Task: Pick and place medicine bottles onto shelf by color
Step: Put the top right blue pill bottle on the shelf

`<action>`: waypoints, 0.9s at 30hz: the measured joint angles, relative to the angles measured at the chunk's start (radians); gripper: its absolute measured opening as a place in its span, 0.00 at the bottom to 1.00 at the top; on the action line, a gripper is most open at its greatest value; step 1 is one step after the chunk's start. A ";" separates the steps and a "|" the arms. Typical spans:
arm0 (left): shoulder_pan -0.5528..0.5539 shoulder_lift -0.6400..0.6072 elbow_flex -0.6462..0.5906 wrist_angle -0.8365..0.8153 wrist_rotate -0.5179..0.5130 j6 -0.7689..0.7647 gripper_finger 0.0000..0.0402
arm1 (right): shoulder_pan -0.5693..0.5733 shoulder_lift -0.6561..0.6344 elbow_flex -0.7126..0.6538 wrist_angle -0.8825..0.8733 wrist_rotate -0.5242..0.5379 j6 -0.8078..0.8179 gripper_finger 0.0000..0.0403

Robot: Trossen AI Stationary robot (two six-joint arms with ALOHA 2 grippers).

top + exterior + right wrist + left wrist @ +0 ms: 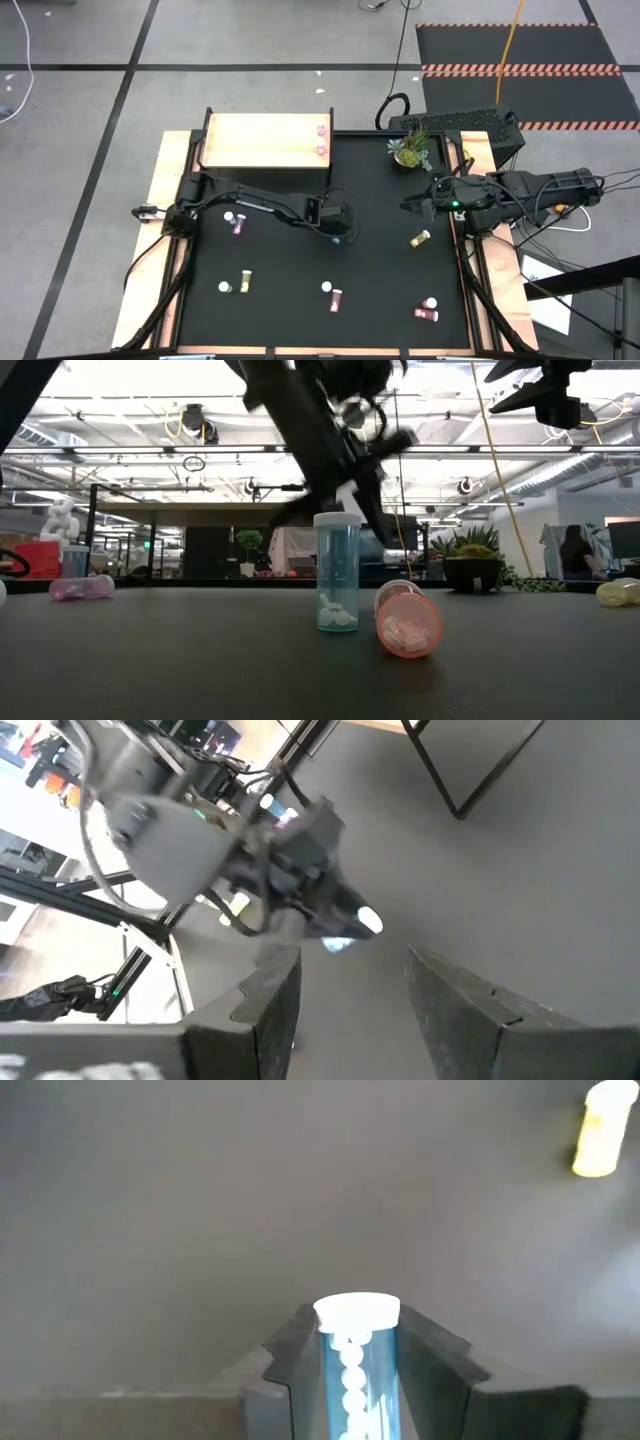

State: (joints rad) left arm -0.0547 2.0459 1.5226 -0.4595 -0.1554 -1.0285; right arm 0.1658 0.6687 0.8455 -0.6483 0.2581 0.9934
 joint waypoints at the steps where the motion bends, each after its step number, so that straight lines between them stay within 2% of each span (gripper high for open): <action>1: 0.000 -0.022 0.000 -0.007 -0.005 0.007 0.30 | 0.000 -0.001 0.000 0.000 0.001 -0.007 0.43; 8: -0.015 -0.223 0.001 -0.052 -0.126 0.058 0.30 | 0.000 -0.005 0.000 0.002 0.002 -0.052 0.43; 16: 0.019 -0.421 0.002 -0.071 -0.315 0.246 0.30 | 0.000 -0.006 0.000 0.087 0.007 -0.168 0.43; 24: 0.163 -0.492 0.001 -0.061 -0.329 0.504 0.30 | -0.001 -0.006 0.000 0.185 0.039 -0.304 0.43; 27: 0.234 -0.497 0.002 -0.035 -0.328 0.606 0.30 | -0.001 -0.006 0.000 0.213 0.088 -0.392 0.43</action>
State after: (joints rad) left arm 0.1789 1.5494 1.5246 -0.4949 -0.4835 -0.4226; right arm 0.1652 0.6628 0.8455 -0.4350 0.3456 0.6011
